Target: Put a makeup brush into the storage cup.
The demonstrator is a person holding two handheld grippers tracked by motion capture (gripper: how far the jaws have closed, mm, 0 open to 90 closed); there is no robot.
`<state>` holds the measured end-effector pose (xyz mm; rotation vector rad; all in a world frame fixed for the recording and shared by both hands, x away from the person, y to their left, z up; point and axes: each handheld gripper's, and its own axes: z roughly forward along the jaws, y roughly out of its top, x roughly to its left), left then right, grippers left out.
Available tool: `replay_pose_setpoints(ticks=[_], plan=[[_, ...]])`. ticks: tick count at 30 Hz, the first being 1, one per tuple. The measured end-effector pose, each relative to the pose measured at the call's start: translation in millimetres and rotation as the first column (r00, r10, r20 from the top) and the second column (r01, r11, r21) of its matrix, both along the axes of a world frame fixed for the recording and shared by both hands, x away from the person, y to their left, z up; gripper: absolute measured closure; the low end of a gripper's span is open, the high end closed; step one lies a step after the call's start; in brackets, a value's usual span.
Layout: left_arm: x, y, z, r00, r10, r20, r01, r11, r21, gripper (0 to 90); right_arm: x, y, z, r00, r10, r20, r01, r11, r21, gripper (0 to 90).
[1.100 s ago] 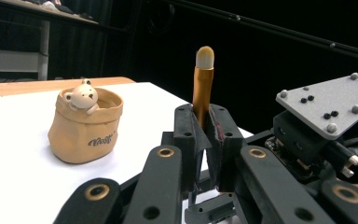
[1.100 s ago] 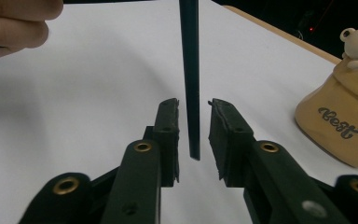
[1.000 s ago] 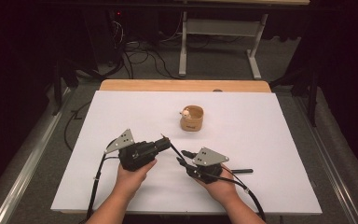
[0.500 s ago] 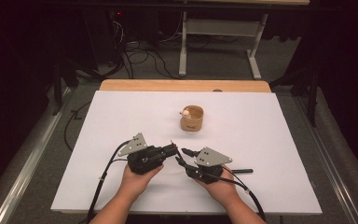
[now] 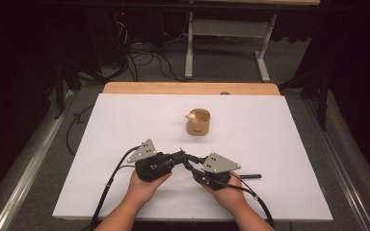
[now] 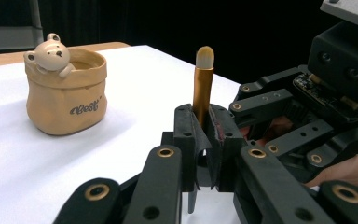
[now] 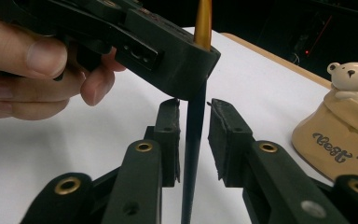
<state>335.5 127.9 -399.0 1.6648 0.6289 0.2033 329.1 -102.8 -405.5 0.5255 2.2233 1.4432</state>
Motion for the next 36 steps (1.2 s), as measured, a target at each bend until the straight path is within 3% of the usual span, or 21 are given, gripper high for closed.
replay_pose_setpoints(ticks=[16,36], plan=[[-0.5,0.4,0.5,1.0,-0.005,0.004,0.005,0.9999,-0.012,83.2,-0.7,-0.4,0.7,1.0,-0.002,0.009,0.002,1.0,0.009,84.1],[-1.3,0.8,1.9,0.9999,0.004,0.015,-0.003,0.9999,-0.012,81.0,-0.1,-1.3,2.0,1.0,-0.001,0.001,0.001,1.0,0.015,85.1]])
